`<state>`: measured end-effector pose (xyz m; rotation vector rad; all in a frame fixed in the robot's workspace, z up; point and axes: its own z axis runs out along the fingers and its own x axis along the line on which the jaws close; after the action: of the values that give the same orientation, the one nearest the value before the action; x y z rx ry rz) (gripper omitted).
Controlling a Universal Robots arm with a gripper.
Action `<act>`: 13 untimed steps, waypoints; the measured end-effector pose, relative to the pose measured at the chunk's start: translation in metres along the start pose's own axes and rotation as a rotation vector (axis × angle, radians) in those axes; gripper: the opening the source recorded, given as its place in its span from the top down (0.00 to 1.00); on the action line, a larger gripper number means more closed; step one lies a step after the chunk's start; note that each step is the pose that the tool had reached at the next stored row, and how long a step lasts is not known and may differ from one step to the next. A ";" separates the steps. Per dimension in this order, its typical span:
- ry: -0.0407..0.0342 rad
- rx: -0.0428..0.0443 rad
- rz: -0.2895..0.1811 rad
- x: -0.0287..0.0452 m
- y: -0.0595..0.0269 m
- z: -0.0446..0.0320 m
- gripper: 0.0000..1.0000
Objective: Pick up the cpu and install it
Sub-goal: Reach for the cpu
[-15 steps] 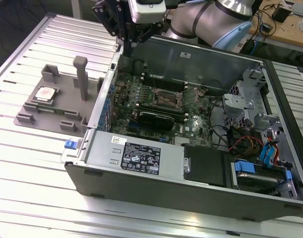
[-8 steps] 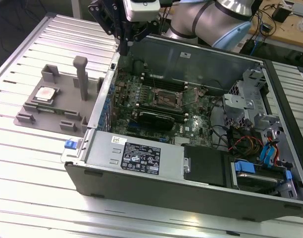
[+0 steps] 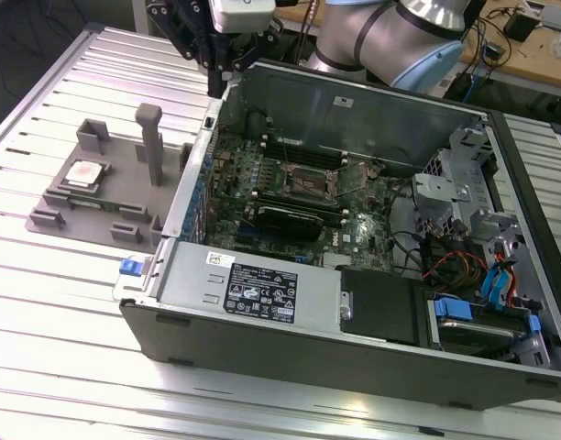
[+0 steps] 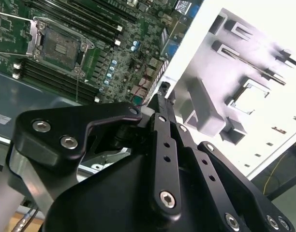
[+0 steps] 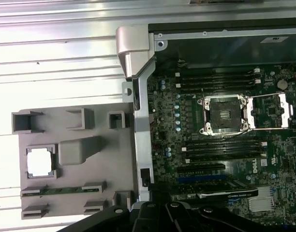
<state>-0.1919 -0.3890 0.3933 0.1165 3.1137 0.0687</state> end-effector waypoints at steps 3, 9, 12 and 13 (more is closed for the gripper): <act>0.0000 -0.0001 0.000 0.0037 0.0004 0.0000 0.89; 0.0000 -0.0001 0.000 0.0119 0.0012 -0.0002 0.89; 0.0000 -0.0001 0.000 0.0181 0.0014 -0.0003 0.89; 0.0000 -0.0001 0.000 0.0194 0.0015 -0.0003 0.89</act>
<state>-0.2112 -0.3860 0.3933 0.1165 3.1137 0.0688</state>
